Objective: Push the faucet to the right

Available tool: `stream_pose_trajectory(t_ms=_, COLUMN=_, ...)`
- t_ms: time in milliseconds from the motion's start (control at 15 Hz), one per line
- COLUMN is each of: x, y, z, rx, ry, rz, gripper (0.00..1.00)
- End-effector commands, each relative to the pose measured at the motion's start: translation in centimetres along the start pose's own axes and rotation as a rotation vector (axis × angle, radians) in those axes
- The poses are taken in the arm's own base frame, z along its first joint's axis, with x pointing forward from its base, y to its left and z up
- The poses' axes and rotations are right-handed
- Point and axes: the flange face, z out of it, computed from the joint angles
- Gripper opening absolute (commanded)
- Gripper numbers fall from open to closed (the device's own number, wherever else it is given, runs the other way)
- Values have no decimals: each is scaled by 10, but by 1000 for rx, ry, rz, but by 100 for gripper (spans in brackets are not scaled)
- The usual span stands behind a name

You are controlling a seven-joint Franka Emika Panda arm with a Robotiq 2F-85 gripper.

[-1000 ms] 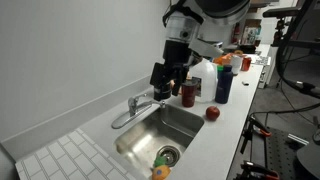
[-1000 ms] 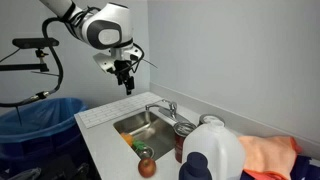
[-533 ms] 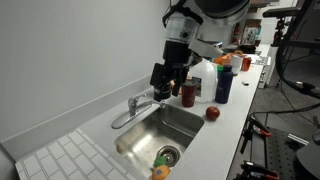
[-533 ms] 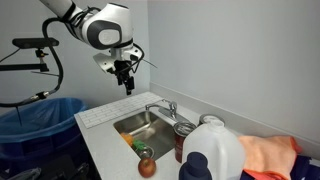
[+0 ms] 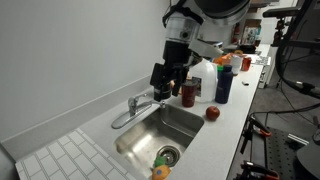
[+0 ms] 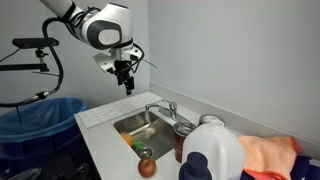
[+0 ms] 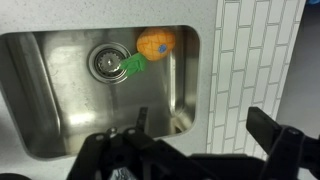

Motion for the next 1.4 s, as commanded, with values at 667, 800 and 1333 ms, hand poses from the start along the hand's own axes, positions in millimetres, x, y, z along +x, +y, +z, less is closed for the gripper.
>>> stream_pose_trajectory(t_ms=667, x=40, y=0, z=32, rx=-104, ry=-78, rz=-105, gripper=100)
stream_pose_trajectory(t_ms=800, x=53, y=-4, z=44, rx=-121, ry=-102, rz=-134, gripper=100)
stream_pose_trajectory(t_ms=1333, x=103, y=-14, z=98, rx=-141, ry=-161, rz=-302, gripper=100)
